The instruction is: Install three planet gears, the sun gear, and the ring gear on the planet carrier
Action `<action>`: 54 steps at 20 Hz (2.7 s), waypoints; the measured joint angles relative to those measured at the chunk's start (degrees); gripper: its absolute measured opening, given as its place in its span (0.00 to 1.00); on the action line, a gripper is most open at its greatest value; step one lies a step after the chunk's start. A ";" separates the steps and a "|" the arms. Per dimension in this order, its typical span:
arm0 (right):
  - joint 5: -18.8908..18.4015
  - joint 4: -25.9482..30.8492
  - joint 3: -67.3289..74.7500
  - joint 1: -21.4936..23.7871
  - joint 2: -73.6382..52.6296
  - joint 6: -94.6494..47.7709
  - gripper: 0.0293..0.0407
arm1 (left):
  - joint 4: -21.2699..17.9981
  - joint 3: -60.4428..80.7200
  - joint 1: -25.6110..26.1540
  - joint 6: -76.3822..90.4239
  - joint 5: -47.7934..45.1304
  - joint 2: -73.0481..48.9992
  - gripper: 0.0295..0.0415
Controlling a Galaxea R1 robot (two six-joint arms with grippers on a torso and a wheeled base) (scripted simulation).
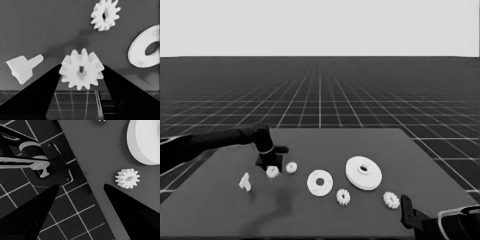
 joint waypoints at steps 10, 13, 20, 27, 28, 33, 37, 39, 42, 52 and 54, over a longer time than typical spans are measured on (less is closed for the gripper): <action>0.00 0.00 0.00 0.00 0.00 0.00 0.81 | 1.74 -4.53 0.88 -22.26 3.97 27.06 0.14; 0.00 0.00 0.00 0.00 0.00 0.00 0.81 | 9.60 -8.67 8.87 -19.26 2.84 27.90 0.14; 0.00 0.00 0.00 0.00 0.00 0.00 0.81 | 11.41 -10.23 10.64 -18.23 2.21 28.25 0.14; 0.00 0.00 0.00 0.00 0.00 0.00 0.81 | 11.46 -10.26 10.67 -18.22 2.19 28.26 0.75; 0.00 0.00 0.00 0.00 0.00 0.00 0.81 | 11.46 -10.26 10.67 -18.22 2.19 28.26 0.75; 0.00 0.00 0.00 0.00 0.00 0.00 0.81 | 3.93 -5.23 3.00 -21.83 3.94 27.26 0.75; 0.00 0.00 0.00 0.00 0.00 0.00 0.81 | 2.01 -4.72 1.10 -22.25 3.98 27.21 0.75; 0.00 0.00 0.00 0.00 0.00 0.00 0.81 | 1.83 -4.70 0.95 -22.28 3.97 27.20 0.75; 0.00 0.00 0.00 0.00 0.00 0.00 0.81 | -0.85 -14.79 -1.20 -2.48 0.48 17.88 0.75; 0.00 0.00 0.00 0.00 0.00 0.00 0.81 | 2.69 -33.47 4.99 13.48 -5.07 19.36 0.75; 0.00 0.00 0.00 0.00 0.00 0.00 0.81 | 4.10 -36.52 7.37 14.94 -6.86 20.59 0.75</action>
